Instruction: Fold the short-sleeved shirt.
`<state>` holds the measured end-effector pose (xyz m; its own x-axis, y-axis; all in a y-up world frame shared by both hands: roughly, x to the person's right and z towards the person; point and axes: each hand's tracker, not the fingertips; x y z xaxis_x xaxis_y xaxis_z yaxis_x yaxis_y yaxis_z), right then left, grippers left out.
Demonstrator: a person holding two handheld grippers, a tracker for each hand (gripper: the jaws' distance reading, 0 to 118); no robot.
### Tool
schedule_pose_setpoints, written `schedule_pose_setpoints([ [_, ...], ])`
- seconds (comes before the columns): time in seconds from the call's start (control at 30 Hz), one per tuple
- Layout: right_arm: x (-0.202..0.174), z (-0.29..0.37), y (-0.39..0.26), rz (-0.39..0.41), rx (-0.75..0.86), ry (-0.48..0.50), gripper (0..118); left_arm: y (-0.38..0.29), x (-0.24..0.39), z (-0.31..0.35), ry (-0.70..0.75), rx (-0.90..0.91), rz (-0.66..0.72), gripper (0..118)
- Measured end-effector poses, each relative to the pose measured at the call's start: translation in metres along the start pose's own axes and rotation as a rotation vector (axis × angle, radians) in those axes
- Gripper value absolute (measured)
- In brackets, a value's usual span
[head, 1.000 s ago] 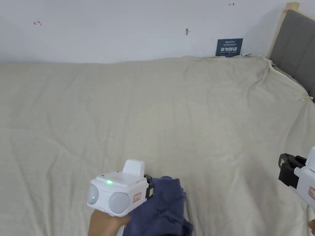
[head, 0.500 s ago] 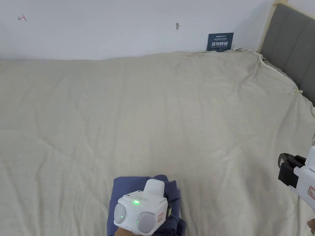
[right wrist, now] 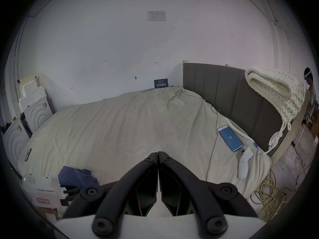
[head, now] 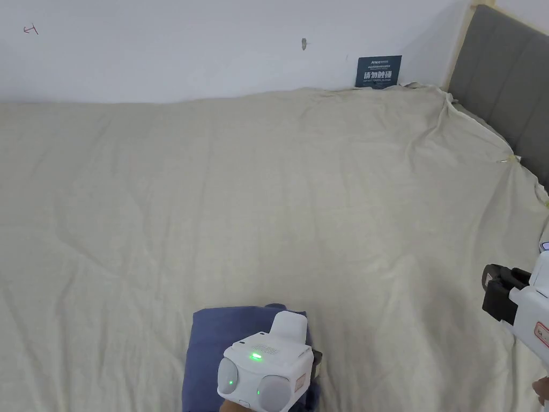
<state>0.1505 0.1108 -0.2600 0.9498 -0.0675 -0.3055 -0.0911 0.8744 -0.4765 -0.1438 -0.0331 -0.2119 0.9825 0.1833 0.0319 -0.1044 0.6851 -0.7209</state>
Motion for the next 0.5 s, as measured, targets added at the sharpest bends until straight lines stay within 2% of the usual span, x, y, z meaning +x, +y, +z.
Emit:
schedule_pose_setpoints([
  [0.27,-0.013,0.004,0.007,0.007,0.022,0.017,0,0.037,-0.014,0.049,-0.001,0.153,0.003,0],
  [0.5,-0.035,0.009,0.018,0.030,0.067,0.045,0,0.068,-0.063,0.106,0.110,0.302,0.006,0],
])
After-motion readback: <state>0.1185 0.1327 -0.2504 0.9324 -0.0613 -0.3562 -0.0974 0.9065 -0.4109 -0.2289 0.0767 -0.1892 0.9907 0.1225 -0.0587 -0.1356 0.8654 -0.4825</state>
